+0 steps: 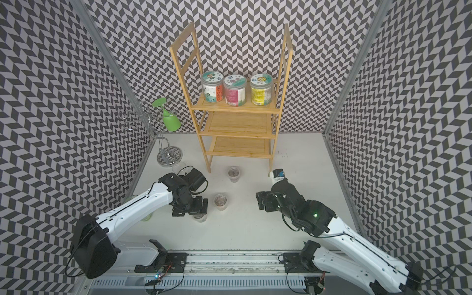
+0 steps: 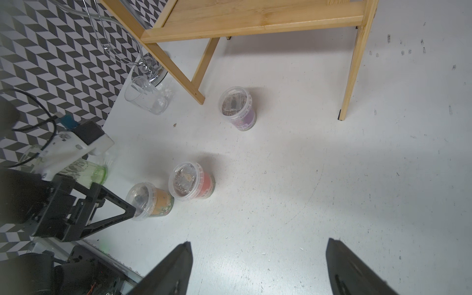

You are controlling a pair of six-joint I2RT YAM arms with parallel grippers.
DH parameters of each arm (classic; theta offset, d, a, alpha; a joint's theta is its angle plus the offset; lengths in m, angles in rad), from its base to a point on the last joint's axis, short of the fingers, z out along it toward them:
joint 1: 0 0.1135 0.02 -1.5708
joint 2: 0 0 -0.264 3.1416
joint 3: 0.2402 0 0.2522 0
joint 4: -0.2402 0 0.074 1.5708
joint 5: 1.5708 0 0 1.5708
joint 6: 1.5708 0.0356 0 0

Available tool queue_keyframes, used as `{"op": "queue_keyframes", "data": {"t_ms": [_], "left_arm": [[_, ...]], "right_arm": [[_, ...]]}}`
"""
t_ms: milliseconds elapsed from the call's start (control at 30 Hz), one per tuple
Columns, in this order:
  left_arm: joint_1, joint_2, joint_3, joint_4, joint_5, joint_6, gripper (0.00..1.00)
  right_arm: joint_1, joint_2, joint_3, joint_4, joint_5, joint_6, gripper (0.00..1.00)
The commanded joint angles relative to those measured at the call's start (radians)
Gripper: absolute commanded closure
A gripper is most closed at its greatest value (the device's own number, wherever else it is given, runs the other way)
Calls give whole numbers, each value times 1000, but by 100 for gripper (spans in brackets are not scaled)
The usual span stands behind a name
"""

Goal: Place the seed container on the shelf
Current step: Pick up the seed jar at the center of the board.

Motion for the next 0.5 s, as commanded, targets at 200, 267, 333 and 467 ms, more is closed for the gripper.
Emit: {"op": "queue_keyframes", "data": {"t_ms": [200,267,333,467], "left_arm": [[-38,70,38,15,-20,-14,0],[-50,82,32,19,-23,-17,1],[-56,90,23,26,-29,-19,1],[-59,104,11,46,-37,-17,2]], "right_arm": [[1,-20,-14,56,38,-42,12],[1,-20,-14,56,42,-47,12],[-1,-17,-13,57,46,-51,12],[-2,-14,-11,58,44,-57,12]]}}
